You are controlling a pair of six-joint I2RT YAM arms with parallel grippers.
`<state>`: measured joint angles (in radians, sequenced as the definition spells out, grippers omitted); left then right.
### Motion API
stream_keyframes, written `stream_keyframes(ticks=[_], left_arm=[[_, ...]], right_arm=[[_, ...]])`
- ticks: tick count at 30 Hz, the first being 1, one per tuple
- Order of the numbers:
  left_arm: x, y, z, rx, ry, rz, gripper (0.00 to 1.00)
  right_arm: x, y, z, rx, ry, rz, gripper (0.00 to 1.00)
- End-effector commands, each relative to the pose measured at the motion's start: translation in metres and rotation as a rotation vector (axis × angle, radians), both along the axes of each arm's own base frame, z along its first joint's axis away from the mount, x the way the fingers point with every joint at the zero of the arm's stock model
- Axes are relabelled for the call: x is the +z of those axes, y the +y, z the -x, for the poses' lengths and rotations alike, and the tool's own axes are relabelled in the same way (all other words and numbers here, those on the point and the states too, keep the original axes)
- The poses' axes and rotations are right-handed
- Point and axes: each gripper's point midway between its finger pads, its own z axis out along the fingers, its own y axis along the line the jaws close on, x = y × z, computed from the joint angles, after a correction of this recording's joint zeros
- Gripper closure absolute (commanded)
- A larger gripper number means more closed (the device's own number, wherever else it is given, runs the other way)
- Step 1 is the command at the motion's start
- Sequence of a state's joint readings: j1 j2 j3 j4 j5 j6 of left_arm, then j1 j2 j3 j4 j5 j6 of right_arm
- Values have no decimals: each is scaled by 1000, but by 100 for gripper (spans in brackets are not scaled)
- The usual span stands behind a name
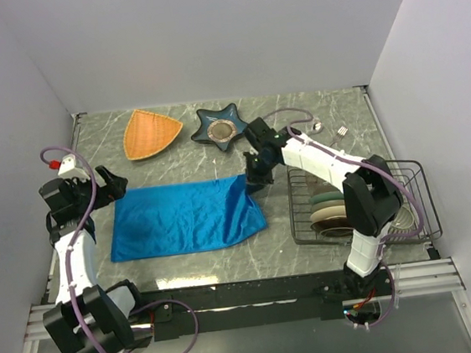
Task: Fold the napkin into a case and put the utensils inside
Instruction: Pick up the rectangle-folded napkin from the center of the board, then fold the rectangle-folded napkin at the center of the board.
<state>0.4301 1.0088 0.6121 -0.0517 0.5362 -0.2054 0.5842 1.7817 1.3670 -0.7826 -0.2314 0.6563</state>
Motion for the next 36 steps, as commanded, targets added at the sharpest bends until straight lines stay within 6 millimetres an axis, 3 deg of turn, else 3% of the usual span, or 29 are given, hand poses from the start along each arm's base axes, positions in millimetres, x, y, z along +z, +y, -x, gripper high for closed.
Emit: stream_keyframes(ticks=[1,3,5,6,8,9,10,11,12,13,14,15,16,18,19,21,27,31,36], left_arm=[[22,8,-12,21,-39,-11,1],[22,11,-14,34,-16,6,1],[22,15,-18,36,11,34,1],[19,20,-15,50,44,56,1],[22,24,-21,38,71,88,1],[21,30,-20,44,91,95,1],[17,30,-17,42,131,115,1],[20,34,-21,33,143,118,1],[20,38,-21,37,154,122,1],[18,40,-18,42,184,135,1],[21,45,-20,42,187,124,1],[23,50,-20,50,192,121,1],[23,52,-19,55,201,118,1],[27,59,-18,74,214,110,1],[27,61,-17,87,224,106,1],[29,67,-15,109,243,97,1],[28,78,-8,138,289,88,1],[29,74,-4,122,277,99,1],[27,70,2,121,280,103,1]], right_arm=[[61,49,-3,105,-97,-170,100],[77,71,-4,146,-125,-216,100],[74,88,-5,168,-100,-240,100],[85,100,-9,183,-120,-266,100],[79,121,-8,206,-94,-286,100],[93,135,-14,216,-120,-321,100],[85,148,-12,232,-101,-322,100],[101,161,-17,239,-123,-363,100],[103,169,-18,247,-128,-378,100],[96,180,-18,251,-111,-382,100],[108,194,-17,268,-127,-421,100],[109,202,-16,278,-120,-439,100],[98,211,-15,275,-90,-443,100],[110,234,-10,306,-85,-517,100],[103,243,-9,297,-57,-530,100],[110,262,-1,318,-56,-586,100],[102,296,16,301,12,-668,100],[86,312,26,274,66,-680,100],[83,332,28,249,57,-718,100]])
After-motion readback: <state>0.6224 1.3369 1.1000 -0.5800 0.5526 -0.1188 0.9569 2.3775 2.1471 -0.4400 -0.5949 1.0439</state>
